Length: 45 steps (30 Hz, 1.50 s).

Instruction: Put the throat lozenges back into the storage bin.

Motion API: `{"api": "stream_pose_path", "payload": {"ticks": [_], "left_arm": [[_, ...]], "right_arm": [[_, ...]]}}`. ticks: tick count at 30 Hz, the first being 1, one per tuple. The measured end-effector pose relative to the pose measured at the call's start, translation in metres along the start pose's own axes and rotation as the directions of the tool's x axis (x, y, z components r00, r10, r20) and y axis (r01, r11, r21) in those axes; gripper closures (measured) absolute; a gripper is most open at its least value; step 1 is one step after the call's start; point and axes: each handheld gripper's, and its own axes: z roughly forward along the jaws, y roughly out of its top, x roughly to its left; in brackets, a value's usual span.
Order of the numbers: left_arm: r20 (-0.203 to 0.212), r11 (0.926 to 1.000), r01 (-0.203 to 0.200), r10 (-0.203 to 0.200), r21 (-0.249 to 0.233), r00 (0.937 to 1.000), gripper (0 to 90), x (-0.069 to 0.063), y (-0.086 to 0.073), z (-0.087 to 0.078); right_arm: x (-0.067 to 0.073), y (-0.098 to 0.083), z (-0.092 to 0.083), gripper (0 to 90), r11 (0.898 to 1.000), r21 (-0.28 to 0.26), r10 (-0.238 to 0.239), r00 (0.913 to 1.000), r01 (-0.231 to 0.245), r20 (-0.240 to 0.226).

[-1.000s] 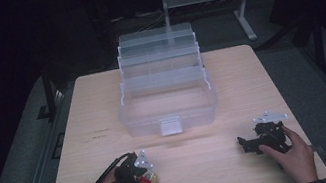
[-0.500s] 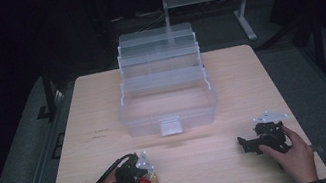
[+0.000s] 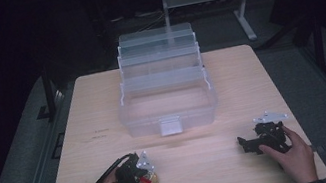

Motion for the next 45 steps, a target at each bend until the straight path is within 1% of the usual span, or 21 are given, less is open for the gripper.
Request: {"api": "stream_pose_path", "payload": {"ticks": [2, 5, 6, 7, 8, 9, 16, 18, 25, 35, 40, 45], "left_arm": [[-0.005, 1.0, 0.005, -0.005, -0.008, 1.0, 19.6, 0.0, 0.001, -0.002], [-0.005, 1.0, 0.002, -0.002, -0.006, 1.0, 19.6, 0.001, 0.002, -0.003], [-0.006, 0.9999, 0.012, -0.012, -0.01, 0.9999, 19.6, 0.001, 0.002, -0.004], [-0.007, 0.9999, 0.015, -0.015, -0.007, 0.9999, 19.6, 0.002, 0.002, -0.005], [-0.01, 0.9999, 0.011, -0.011, -0.007, 0.9999, 19.6, 0.003, 0.002, -0.006], [-0.008, 0.9997, 0.019, -0.019, -0.014, 0.9998, 19.6, 0.003, 0.002, -0.007], [-0.001, 0.9995, 0.021, -0.021, -0.023, 0.9998, 19.6, 0.006, 0.006, -0.014], [0.004, 0.9991, 0.031, -0.031, -0.027, 0.9995, 19.6, 0.006, 0.007, -0.016], [0.006, 0.9994, 0.025, -0.025, -0.026, 0.9997, 19.6, 0.009, 0.01, -0.02], [0.014, 0.9989, 0.03, -0.029, -0.037, 0.9995, 19.6, 0.011, 0.016, -0.025], [0.008, 0.9993, 0.019, -0.018, -0.033, 0.9998, 19.6, 0.013, 0.019, -0.029], [0.004, 0.999, 0.021, -0.021, -0.039, 0.9998, 19.6, 0.014, 0.022, -0.033]], "right_arm": [[0.0, 0.0, 0.0, 0.0, 1.0, 0.0, 0.0, 1.0, 0.0, 0.0], [0.0, 0.0, 0.0, 0.0, 1.0, 0.0, 0.0, 1.0, 0.0, 0.0], [0.0, 0.0, 0.0, 0.0, 1.0, 0.0, 0.0, 1.0, 0.0, 0.0], [0.0, 0.0, 0.0, 0.0, 1.0, 0.0, 0.001, 1.0, -0.001, 0.0], [0.0, 0.0, 0.0, 0.0, 1.0, 0.0, 0.0, 1.0, 0.0, 0.0], [0.0, 0.0, 0.0, 0.0, 1.0, -0.001, -0.001, 1.0, 0.001, 0.0], [0.0, 0.0, 0.0, 0.0, 1.0, 0.0, 0.0, 1.0, 0.0, 0.0], [0.0, 0.0, 0.0, 0.0, 1.0, 0.0, 0.001, 1.0, -0.001, 0.0], [0.0, 0.0, 0.0, 0.0, 1.0, 0.0, 0.0, 1.0, 0.0, 0.0], [0.0, 0.0, 0.0, 0.0, 1.0, 0.0, 0.0, 1.0, 0.0, 0.0], [0.0, 0.0, 0.0, 0.0, 1.0, 0.0, 0.0, 1.0, 0.0, 0.0], [0.0, 0.0, 0.0, 0.0, 1.0, 0.0, 0.0, 1.0, 0.0, 0.0]]}}
